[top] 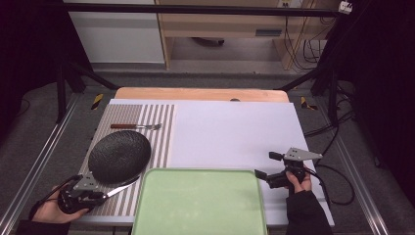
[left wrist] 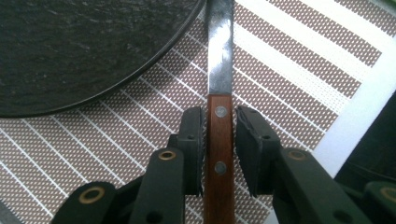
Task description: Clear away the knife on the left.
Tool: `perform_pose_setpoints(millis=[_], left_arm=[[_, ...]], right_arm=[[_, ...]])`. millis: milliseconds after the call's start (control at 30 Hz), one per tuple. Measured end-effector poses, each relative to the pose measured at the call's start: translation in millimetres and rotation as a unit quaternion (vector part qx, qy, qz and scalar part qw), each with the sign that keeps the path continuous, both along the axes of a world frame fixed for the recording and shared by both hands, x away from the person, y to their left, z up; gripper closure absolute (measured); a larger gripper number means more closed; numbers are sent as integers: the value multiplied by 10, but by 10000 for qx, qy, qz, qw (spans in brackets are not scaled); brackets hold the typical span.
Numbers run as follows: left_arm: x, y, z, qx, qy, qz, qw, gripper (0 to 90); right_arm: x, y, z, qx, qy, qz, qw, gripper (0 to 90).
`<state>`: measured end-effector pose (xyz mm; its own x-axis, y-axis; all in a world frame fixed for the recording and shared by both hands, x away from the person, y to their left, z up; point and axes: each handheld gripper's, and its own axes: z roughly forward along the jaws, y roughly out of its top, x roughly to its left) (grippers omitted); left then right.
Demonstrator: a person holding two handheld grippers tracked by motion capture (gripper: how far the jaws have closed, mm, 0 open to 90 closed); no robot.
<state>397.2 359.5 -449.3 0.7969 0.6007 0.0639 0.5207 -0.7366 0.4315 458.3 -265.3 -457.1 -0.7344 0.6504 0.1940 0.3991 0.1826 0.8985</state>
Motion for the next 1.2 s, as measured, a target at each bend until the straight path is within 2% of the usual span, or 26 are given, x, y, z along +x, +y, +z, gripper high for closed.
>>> perform_pose_setpoints(millis=[100, 267, 433, 800, 1200], left_arm=[[5, -26, 9, 57, 79, 10, 10000, 757], [-2, -55, 15, 161, 53, 5, 9999, 763], [-3, -62, 19, 179, 71, 13, 9998, 771], [-8, -34, 43, -20, 138, 17, 9999, 772], [-55, -60, 144, -205, 43, -94, 9997, 772]], right_arm=[[0, -2, 1, 0, -7, -2, 10000, 3], [0, -1, 0, 0, -2, -1, 10000, 3], [-1, -4, 3, -3, -4, -6, 10000, 3], [-1, -8, 5, -5, -11, -4, 10000, 3], [-1, -8, 6, -4, -11, -2, 10000, 3]])
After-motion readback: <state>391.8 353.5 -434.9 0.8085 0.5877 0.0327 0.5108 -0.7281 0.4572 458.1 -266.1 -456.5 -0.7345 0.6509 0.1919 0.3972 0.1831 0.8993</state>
